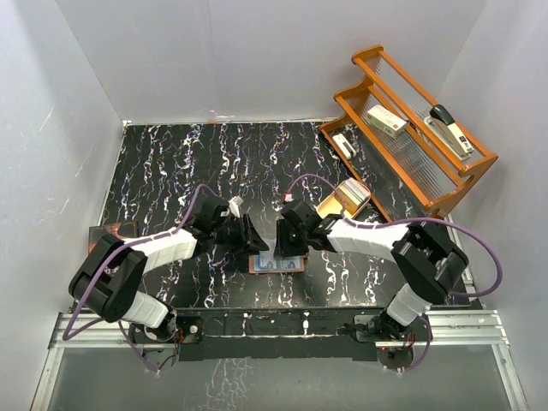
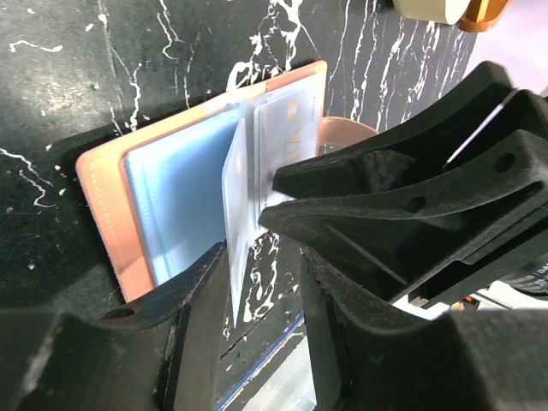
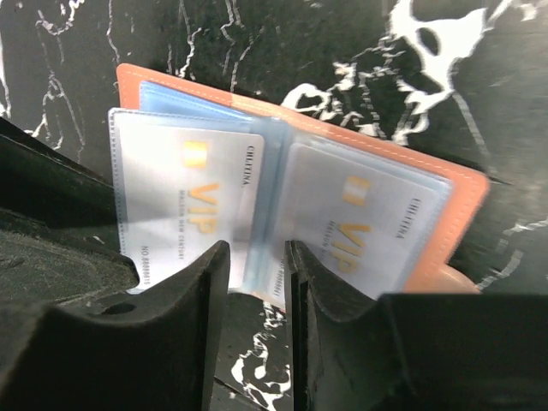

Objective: Put the credit cards into the card holder
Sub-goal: Turn over the card slot at the center of the board.

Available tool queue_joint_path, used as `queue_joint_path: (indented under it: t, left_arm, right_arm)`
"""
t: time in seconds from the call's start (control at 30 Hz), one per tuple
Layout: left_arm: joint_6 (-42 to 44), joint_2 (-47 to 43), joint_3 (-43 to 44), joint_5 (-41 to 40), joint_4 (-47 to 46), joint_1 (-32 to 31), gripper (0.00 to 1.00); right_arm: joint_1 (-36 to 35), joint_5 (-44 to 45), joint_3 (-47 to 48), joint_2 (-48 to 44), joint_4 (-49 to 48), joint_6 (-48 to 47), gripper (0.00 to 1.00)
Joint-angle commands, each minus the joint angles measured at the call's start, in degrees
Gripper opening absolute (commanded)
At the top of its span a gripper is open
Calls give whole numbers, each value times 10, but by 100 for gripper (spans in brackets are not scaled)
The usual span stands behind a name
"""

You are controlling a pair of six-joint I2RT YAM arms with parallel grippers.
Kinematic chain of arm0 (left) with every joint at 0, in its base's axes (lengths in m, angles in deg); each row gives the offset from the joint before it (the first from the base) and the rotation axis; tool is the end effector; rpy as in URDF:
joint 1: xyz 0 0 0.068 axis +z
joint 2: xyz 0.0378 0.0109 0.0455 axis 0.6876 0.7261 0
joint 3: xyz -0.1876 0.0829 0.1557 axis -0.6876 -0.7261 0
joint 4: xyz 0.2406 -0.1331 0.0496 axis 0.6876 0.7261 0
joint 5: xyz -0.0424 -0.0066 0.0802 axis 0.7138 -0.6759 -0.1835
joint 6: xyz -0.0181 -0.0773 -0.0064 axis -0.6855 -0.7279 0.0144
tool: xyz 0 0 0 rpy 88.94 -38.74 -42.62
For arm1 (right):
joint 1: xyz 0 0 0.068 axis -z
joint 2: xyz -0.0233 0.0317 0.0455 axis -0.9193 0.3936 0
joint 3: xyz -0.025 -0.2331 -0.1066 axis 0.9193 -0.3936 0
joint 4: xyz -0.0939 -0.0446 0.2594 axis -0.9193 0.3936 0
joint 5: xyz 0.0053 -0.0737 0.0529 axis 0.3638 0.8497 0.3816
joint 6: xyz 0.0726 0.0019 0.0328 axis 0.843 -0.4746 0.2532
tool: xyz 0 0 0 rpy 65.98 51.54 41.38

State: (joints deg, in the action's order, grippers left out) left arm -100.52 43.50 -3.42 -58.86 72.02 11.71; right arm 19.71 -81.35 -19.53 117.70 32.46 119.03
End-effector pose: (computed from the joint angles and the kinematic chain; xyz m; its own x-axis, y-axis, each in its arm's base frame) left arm 0.2436 -0.1913 0.1141 -0.9510 -0.2031 -0.2332 0.0702 0.5927 -0.8023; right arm 0.2250 0.2549 0.1045 -0.9420 -0.0434 -0.3328 -0.1956 0.8768 0.4393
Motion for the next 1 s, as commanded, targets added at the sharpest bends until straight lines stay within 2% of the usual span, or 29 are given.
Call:
queue_joint_path:
  t: [0.0,0.17,0.53,0.97]
  left_arm:
    - [-7,3,12,37,-27,-3,38]
    - [-14,4,11,39,-43,-6,40]
    - [-33,25,13,41,-99,-27,41]
    - [-45,58,28,53,-132,-53,42]
  right_arm:
    - [0,98,47,-47,55,-40,32]
    - [25,172,100,-69,118,-87,36]
    - [124,221,163,-99,159,-197,45]
    - [178,320,236,-3,146,-318,55]
